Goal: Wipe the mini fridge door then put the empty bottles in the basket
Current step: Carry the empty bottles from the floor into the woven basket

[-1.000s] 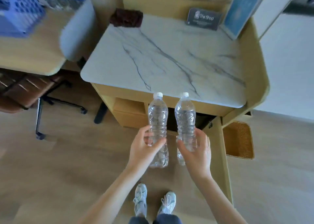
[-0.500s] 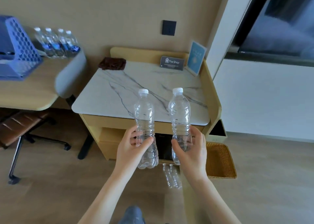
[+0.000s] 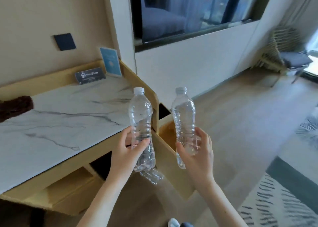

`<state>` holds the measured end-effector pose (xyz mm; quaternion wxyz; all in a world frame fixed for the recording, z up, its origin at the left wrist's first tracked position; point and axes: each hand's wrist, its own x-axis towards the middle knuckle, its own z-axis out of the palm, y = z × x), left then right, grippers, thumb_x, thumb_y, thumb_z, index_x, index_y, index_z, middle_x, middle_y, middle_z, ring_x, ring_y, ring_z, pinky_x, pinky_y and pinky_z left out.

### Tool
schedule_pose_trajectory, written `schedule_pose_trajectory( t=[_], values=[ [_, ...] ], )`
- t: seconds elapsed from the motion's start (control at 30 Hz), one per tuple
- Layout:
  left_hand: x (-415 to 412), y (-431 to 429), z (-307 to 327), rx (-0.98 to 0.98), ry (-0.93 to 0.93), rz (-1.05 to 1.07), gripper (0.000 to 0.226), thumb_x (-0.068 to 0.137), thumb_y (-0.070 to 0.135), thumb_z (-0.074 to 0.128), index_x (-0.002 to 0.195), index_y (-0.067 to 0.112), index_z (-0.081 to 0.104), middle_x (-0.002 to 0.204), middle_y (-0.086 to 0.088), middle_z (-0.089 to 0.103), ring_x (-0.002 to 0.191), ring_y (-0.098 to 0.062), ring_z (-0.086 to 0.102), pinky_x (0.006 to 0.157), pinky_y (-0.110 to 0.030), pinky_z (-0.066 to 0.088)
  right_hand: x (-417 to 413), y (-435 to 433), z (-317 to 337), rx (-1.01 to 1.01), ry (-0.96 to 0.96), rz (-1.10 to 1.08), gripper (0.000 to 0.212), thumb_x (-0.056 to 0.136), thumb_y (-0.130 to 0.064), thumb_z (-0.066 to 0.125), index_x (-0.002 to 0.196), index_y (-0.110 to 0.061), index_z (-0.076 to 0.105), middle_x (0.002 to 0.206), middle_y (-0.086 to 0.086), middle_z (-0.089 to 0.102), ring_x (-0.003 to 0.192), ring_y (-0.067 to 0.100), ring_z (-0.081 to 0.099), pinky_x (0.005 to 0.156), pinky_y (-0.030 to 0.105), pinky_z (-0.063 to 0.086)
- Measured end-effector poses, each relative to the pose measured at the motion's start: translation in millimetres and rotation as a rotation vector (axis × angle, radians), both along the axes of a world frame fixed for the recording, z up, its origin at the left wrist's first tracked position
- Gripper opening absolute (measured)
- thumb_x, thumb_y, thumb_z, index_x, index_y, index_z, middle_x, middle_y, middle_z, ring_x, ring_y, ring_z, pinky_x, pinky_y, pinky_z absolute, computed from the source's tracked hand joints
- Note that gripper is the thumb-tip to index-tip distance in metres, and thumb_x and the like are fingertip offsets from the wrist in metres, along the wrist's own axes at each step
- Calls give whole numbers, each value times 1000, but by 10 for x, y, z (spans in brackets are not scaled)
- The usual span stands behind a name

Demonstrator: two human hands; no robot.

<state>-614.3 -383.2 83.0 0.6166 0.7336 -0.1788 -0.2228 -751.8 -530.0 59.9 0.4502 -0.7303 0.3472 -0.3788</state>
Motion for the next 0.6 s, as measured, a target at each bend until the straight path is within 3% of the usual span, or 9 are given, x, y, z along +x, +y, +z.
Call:
schedule_pose_trajectory(
  t=[0.1,0.23,0.3,0.37,0.5,0.6],
  values=[
    [-142,-180,-26,6,-16,-194,60,62,59,77,118,48,56,115,13,68,106,-10,66,94,-42,54,-434,100,-82,-13,10,-215,66,74,-26,85,128,-35,48,116,-13,54,98,5,61,83,25,53],
    [-570,-493,-77,14,-28,-431,72,61,57,73,128,39,53,114,20,62,103,4,59,76,-14,47,-1105,259,-135,-12,36,-434,65,75,-27,84,130,-28,49,115,-12,54,97,3,61,79,8,47],
    [-860,-650,-109,29,-53,-543,82,57,64,69,132,37,51,115,21,59,102,4,57,73,-15,44,-1465,326,-159,-3,60,-533,68,76,-29,84,134,-21,49,116,-7,57,98,3,61,80,6,46],
    [-1154,-798,-132,43,-62,-638,89,54,69,67,135,36,50,118,17,60,103,2,57,74,-16,45,-1783,363,-175,7,64,-623,70,77,-30,83,137,-17,49,118,-11,57,99,1,61,83,13,50],
    [-1750,-1132,-162,66,-57,-819,63,75,48,81,130,36,50,119,14,59,102,0,56,72,-14,43,-2344,336,-226,35,54,-772,72,78,-33,82,140,-16,48,122,-12,56,103,1,60,87,19,52],
    [-2168,-1485,-228,80,-67,-916,64,73,47,79,130,35,52,117,14,62,102,-2,59,73,-15,45,-2750,198,-274,57,42,-870,72,79,-33,82,140,-17,47,125,-6,56,105,1,59,88,18,50]
  ],
)
